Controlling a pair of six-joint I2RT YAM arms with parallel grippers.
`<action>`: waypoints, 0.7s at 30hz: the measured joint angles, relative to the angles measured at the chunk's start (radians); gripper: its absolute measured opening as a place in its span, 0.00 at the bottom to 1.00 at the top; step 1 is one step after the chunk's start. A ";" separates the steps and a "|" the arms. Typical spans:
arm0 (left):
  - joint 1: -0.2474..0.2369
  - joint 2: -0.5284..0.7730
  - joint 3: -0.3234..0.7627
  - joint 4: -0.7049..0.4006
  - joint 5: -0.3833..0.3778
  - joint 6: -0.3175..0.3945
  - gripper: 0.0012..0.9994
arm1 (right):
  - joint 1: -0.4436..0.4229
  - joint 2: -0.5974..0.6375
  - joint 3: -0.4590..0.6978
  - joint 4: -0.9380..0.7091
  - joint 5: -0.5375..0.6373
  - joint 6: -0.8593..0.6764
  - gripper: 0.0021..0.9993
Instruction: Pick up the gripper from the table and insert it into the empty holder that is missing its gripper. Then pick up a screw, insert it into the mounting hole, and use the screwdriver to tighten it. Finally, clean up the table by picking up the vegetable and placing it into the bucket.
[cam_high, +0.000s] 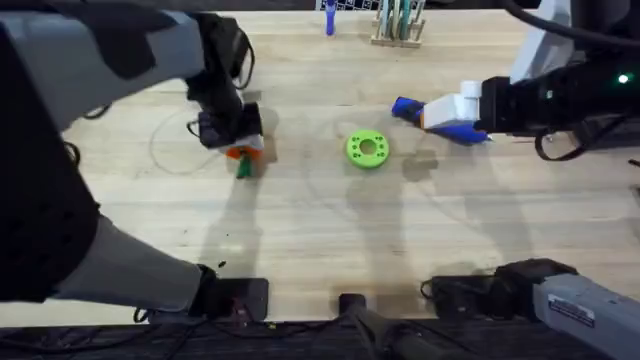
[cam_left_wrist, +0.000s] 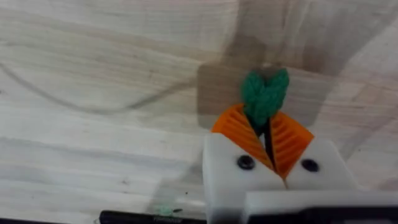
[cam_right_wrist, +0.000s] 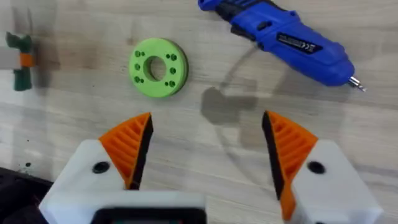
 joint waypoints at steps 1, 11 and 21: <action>0.009 -0.005 0.025 -0.020 0.000 0.010 0.01 | 0.000 0.000 0.000 0.000 0.000 0.000 0.99; 0.157 -0.110 0.407 0.032 -0.055 0.180 0.01 | 0.000 0.000 0.000 0.000 0.000 0.000 0.99; 0.205 -0.034 0.430 0.312 -0.076 0.271 0.01 | 0.000 0.000 0.000 0.000 0.000 0.000 0.99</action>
